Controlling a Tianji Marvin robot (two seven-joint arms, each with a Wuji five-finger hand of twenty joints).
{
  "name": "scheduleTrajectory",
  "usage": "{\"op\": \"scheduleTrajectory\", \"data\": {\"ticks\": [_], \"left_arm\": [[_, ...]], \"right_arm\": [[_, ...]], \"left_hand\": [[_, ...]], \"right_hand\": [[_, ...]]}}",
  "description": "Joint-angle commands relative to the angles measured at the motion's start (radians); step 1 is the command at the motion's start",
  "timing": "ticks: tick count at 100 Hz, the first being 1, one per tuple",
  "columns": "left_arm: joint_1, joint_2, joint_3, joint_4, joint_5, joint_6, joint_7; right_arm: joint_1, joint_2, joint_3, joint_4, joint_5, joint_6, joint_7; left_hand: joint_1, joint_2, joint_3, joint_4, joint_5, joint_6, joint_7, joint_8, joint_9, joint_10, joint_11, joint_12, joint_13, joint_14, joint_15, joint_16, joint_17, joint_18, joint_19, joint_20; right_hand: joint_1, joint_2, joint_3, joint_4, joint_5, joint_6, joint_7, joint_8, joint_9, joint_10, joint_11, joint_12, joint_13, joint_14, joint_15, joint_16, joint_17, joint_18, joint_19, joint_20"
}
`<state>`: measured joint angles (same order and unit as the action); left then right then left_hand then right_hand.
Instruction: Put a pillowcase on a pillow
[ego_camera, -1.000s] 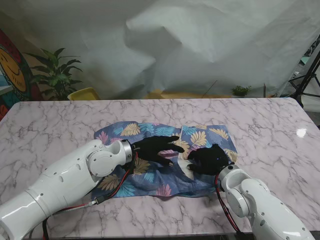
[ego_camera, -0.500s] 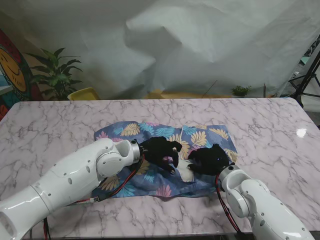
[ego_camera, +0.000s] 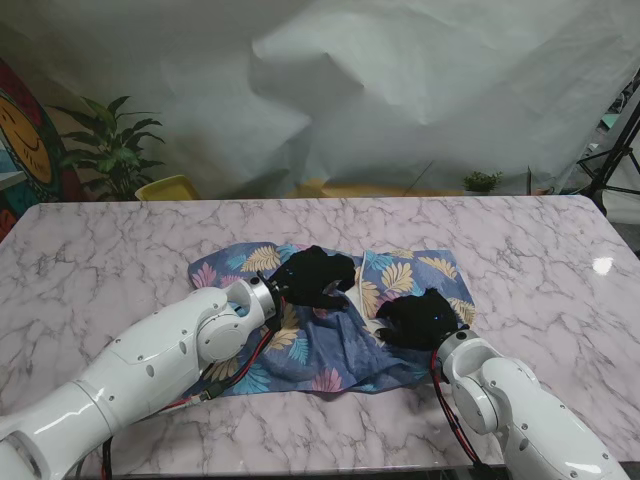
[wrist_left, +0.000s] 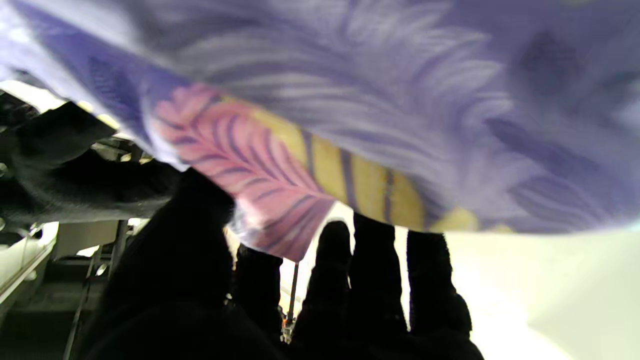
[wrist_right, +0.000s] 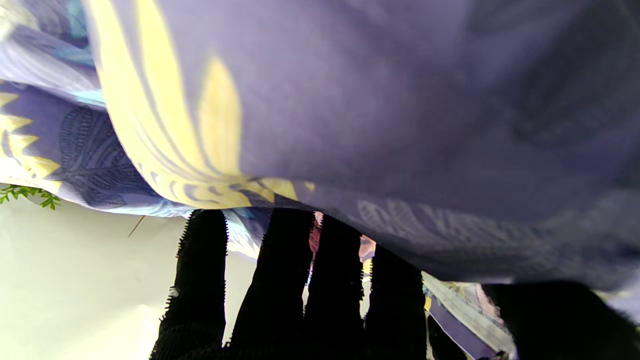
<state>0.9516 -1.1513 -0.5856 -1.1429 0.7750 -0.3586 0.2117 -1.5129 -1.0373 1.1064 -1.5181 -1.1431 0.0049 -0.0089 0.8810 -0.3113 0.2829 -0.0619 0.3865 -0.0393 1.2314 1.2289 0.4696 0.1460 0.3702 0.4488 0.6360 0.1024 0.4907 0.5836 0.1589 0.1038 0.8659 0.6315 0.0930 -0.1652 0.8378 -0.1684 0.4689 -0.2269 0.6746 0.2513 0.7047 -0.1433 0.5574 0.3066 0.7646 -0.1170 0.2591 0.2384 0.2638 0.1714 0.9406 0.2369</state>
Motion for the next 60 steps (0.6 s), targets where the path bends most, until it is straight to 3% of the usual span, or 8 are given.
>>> {"op": "scheduleTrajectory", "data": {"ticks": [1,7,10,20,27,35,48,60], "left_arm": [[0.005,-0.021,-0.003,0.004,-0.026,-0.017,-0.009],[0.001,-0.038,0.0,0.034,-0.058,-0.06,0.018],[0.001,-0.045,0.0,0.045,-0.077,-0.081,0.021],[0.009,-0.049,-0.011,0.042,-0.137,-0.124,-0.016],[0.011,-0.054,-0.015,0.045,-0.138,-0.144,-0.009],[0.004,-0.067,-0.004,0.064,-0.074,-0.148,0.115],[-0.036,-0.105,0.06,0.124,0.028,-0.133,0.322],[-0.067,-0.138,0.113,0.165,0.051,-0.122,0.41]], "right_arm": [[-0.008,0.004,-0.003,0.015,-0.001,0.001,0.008],[-0.01,0.004,-0.002,0.014,0.0,0.003,0.008],[-0.011,0.003,-0.002,0.014,0.001,0.004,0.008],[-0.012,0.003,-0.001,0.015,0.003,0.007,0.005],[-0.013,0.002,0.001,0.015,0.004,0.008,0.005],[-0.014,0.002,0.002,0.017,0.006,0.008,0.004],[-0.011,0.002,0.0,0.02,0.009,0.006,0.004],[-0.009,0.002,0.0,0.025,0.013,-0.006,-0.002]], "left_hand": [[0.08,-0.033,0.086,-0.026,-0.085,0.046,0.011,0.049,0.174,-0.084,0.085,-0.032,0.167,-0.033,0.082,0.022,0.023,0.009,0.043,-0.009],[0.163,-0.062,0.069,-0.015,-0.107,0.052,-0.004,0.04,0.46,-0.238,-0.004,0.211,0.316,-0.095,0.232,0.111,0.062,-0.011,0.108,-0.009],[0.17,-0.065,0.07,-0.016,-0.142,0.039,-0.015,-0.024,0.482,-0.263,0.05,0.236,0.339,-0.126,0.311,0.176,0.076,-0.019,0.133,-0.012],[0.111,-0.007,-0.004,-0.016,-0.237,0.019,-0.146,-0.404,0.413,-0.263,0.309,0.323,0.301,-0.186,0.518,0.391,0.087,-0.003,0.192,0.012],[0.036,0.041,-0.003,-0.016,-0.148,0.034,-0.275,-0.581,0.367,-0.273,0.548,0.422,0.285,-0.226,0.709,0.506,0.112,-0.007,0.27,0.055],[0.071,0.025,-0.042,-0.013,-0.029,0.031,-0.244,-0.718,0.362,-0.29,0.606,0.53,0.248,-0.227,0.8,0.561,0.139,-0.029,0.323,0.074],[0.122,0.01,-0.075,0.001,0.001,0.025,-0.158,-0.732,0.339,-0.304,0.604,0.59,0.202,-0.23,0.792,0.58,0.158,-0.077,0.337,0.075],[0.131,0.005,-0.071,0.002,0.005,0.025,-0.126,-0.726,0.334,-0.309,0.6,0.599,0.194,-0.231,0.78,0.582,0.17,-0.095,0.345,0.08]], "right_hand": [[0.004,-0.015,0.024,0.029,0.044,-0.021,0.035,0.021,0.02,0.01,-0.003,0.007,0.029,0.01,0.009,0.02,-0.009,-0.012,0.008,0.01],[0.004,-0.016,0.025,0.029,0.045,-0.019,0.035,0.021,0.019,0.009,-0.003,0.007,0.03,0.01,0.01,0.02,-0.008,-0.012,0.008,0.01],[0.004,-0.016,0.025,0.029,0.045,-0.021,0.034,0.021,0.02,0.009,-0.003,0.007,0.031,0.01,0.01,0.02,-0.009,-0.011,0.008,0.01],[0.004,-0.016,0.026,0.029,0.045,-0.021,0.035,0.021,0.021,0.009,-0.003,0.007,0.032,0.011,0.01,0.02,-0.009,-0.011,0.008,0.01],[0.004,-0.017,0.027,0.029,0.044,-0.021,0.035,0.021,0.021,0.01,-0.003,0.007,0.031,0.012,0.01,0.02,-0.009,-0.011,0.008,0.01],[0.004,-0.016,0.027,0.029,0.045,-0.021,0.035,0.021,0.022,0.008,-0.003,0.007,0.032,0.012,0.01,0.02,-0.009,-0.01,0.008,0.01],[0.005,-0.017,0.028,0.029,0.046,-0.02,0.035,0.021,0.022,0.01,-0.002,0.007,0.035,0.01,0.011,0.021,-0.008,-0.01,0.009,0.011],[0.005,-0.018,0.031,0.029,0.048,-0.022,0.037,0.022,0.025,0.007,-0.001,0.008,0.038,0.008,0.011,0.021,-0.007,-0.011,0.009,0.011]]}}
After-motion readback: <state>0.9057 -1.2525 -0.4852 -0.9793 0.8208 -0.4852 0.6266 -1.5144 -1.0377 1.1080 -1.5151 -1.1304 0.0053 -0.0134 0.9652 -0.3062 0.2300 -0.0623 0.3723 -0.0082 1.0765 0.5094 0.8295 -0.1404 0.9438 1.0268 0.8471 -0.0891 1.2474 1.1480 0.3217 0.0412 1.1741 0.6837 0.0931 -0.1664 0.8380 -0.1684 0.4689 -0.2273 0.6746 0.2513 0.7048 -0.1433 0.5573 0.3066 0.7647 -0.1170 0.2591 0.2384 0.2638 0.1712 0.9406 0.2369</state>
